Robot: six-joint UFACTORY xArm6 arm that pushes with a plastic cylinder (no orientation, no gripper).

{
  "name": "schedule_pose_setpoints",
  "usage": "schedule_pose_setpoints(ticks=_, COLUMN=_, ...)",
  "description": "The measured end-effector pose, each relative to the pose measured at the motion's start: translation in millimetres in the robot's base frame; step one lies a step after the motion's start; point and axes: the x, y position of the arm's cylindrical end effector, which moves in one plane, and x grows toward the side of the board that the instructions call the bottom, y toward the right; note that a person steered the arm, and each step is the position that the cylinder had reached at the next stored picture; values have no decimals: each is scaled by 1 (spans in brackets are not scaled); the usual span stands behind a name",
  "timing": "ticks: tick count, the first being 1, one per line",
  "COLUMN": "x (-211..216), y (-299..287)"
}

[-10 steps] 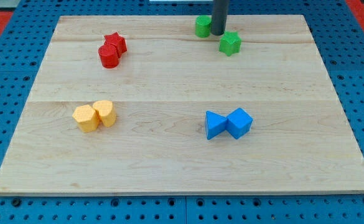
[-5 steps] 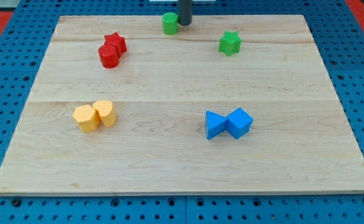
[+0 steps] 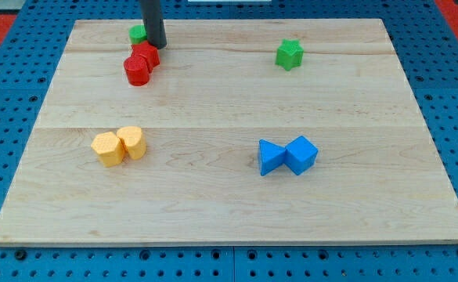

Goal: Slide the green circle towards top left

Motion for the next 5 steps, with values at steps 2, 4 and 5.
schedule_pose_setpoints(ticks=2, x=-24, y=-35)
schedule_pose_setpoints(ticks=4, x=-18, y=-34)
schedule_pose_setpoints(ticks=5, x=-15, y=-34)
